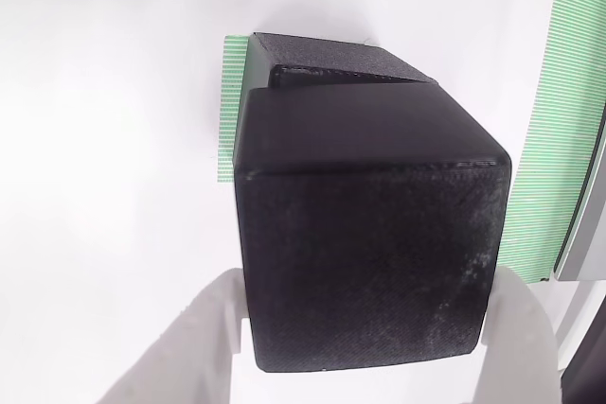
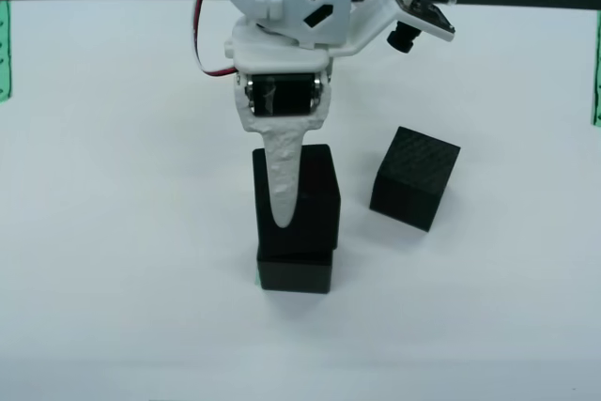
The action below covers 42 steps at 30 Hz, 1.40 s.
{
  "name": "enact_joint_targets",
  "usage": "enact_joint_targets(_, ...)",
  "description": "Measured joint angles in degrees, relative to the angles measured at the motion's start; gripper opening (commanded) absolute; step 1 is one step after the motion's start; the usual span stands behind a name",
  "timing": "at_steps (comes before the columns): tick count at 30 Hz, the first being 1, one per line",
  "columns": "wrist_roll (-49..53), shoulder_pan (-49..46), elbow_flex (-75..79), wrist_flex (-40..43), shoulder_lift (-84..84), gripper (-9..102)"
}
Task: Stack 3 Blocks on the chosen place.
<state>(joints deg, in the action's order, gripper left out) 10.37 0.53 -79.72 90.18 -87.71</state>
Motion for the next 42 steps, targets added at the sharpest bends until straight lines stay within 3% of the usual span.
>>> enact_joint_targets(13,0.0,0.0,-0.1,0.0,1.2,35)
enact_joint_targets(25,1.8,-0.9,1.5,0.0,1.3,35)
enact_joint_targets(42,19.4,4.0,-3.5,-0.3,-8.5,35)
